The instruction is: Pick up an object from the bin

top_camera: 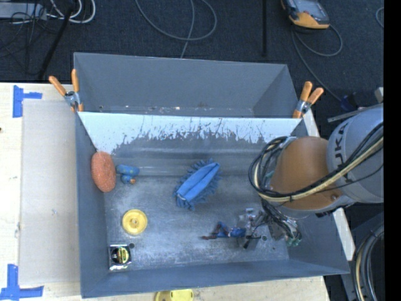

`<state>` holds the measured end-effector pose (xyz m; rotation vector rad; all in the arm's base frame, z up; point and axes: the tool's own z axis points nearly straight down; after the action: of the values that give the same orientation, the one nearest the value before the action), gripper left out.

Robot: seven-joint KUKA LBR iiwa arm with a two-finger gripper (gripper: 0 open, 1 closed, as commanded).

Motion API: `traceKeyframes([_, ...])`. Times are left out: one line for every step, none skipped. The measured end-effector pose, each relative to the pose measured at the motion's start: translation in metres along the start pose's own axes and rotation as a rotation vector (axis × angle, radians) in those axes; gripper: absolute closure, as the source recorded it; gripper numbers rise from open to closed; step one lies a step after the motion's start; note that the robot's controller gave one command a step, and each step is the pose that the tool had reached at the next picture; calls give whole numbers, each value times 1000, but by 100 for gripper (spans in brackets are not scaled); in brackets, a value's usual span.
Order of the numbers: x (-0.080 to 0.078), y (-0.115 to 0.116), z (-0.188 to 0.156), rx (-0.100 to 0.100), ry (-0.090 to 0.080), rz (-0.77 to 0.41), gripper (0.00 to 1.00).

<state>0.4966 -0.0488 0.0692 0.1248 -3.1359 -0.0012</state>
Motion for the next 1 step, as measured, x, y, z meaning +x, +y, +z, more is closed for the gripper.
traceKeyframes([0,0,0,0,0,-1,100])
